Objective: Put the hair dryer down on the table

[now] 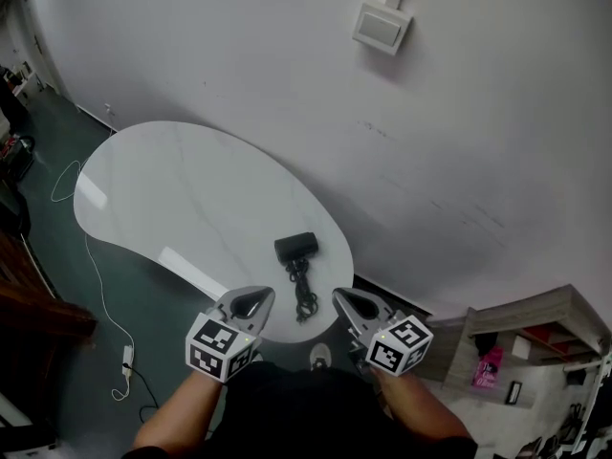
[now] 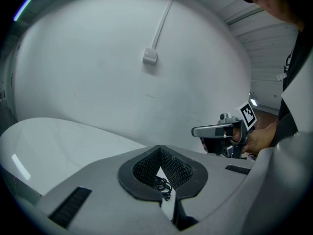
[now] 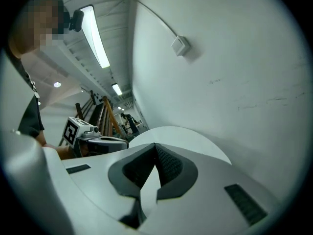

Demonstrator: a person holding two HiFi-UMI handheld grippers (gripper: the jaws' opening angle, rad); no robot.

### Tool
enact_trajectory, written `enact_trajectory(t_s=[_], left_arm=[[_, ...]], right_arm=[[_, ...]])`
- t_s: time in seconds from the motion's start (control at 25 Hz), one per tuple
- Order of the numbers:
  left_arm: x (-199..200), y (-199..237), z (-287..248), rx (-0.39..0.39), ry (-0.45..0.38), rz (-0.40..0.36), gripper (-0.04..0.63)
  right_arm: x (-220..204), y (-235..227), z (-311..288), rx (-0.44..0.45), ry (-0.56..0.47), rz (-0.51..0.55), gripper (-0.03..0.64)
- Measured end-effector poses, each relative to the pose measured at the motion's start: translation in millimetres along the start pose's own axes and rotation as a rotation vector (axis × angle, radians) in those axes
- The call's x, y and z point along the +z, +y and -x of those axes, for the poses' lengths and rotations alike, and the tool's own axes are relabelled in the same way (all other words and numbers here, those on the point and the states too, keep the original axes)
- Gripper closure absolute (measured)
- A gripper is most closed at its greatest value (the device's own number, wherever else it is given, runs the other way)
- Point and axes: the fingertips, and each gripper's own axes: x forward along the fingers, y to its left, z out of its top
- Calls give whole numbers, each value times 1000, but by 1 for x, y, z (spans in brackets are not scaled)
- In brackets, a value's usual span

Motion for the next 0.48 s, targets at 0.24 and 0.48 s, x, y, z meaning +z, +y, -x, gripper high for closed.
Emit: enact_trajectory(t_s=[0.24, 0.48], left_arm=[[1, 0, -3, 6, -8, -1, 584], [2, 0, -4, 11, -4, -4, 584]], right_arm=[[-8, -9, 5, -31, 9, 3, 609], [-10, -12, 4, -35, 13, -5, 609]])
